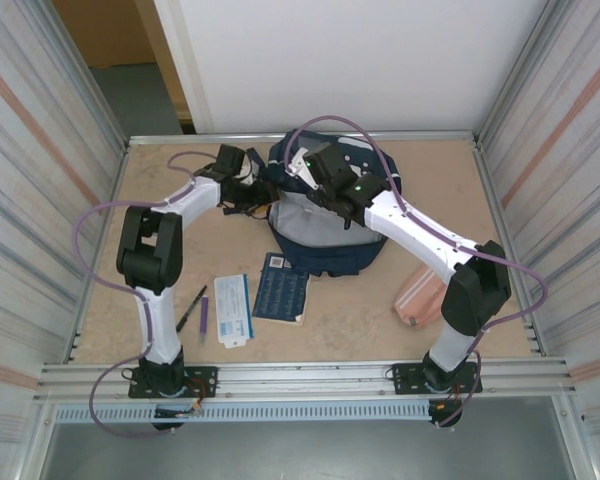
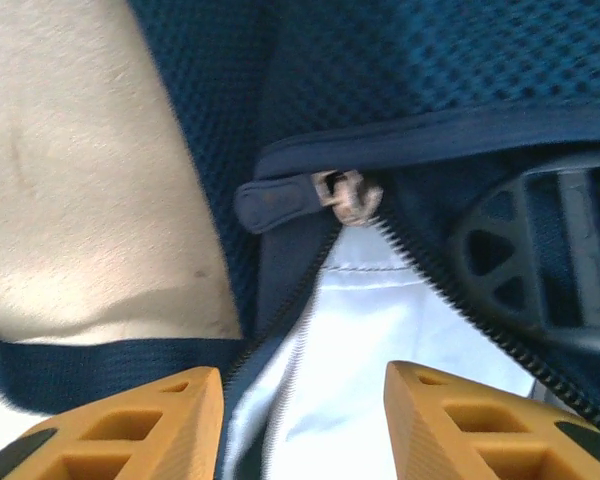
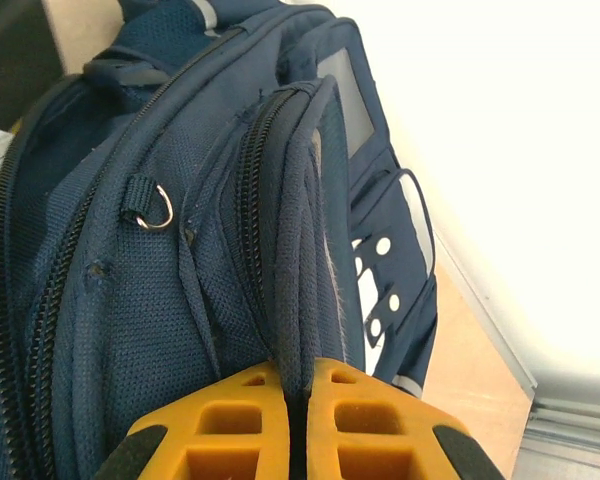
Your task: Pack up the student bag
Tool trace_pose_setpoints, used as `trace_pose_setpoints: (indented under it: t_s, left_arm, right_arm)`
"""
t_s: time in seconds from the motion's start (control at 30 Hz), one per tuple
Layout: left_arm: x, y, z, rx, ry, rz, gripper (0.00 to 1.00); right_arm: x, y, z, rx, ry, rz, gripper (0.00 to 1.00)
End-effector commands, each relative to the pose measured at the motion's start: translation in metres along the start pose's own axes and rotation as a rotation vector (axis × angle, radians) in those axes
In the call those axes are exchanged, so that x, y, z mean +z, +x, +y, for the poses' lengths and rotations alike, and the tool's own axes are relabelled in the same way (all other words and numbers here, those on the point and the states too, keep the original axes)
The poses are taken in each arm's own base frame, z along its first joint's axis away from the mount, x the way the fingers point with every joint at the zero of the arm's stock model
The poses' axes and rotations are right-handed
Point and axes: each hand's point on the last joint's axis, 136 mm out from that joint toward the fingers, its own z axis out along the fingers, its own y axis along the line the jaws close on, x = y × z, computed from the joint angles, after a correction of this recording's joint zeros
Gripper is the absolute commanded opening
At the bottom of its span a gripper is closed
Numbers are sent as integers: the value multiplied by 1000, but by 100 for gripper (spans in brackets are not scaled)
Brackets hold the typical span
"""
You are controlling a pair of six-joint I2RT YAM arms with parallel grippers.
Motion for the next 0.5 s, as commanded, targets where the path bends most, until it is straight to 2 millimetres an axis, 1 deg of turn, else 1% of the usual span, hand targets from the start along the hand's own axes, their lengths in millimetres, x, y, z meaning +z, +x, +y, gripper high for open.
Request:
trace_pose_setpoints:
  t_s: [0.0, 0.1, 0.2, 0.23, 0.3, 0.37, 0.4, 0.47]
  left_arm:
    - [-20, 37, 16, -12, -39, 42, 47]
    - [-45, 74, 38, -43, -95, 56, 49]
    - [-72, 109, 48, -41, -118, 59, 51]
    - [-84, 117, 54, -37, -143, 37, 52]
    - [-100, 134, 64, -42, -165, -3, 54]
    - [-109, 151, 63, -40, -129, -9, 54]
    - [-112, 158, 60, -36, -107, 2, 55]
    - [-116, 172, 54, -22, -70, 24, 56]
  right_arm:
    - [-11, -22, -19, 77, 28, -74, 0]
    - [4, -6, 8, 125, -61, -19, 0]
    - [18, 13, 36, 167, -142, 32, 0]
    - [23, 20, 45, 174, -164, 53, 0]
    - [31, 32, 60, 179, -203, 93, 0]
    - [37, 45, 69, 191, -223, 136, 0]
    - [38, 50, 74, 201, -240, 153, 2]
    - [38, 58, 80, 237, -275, 182, 27]
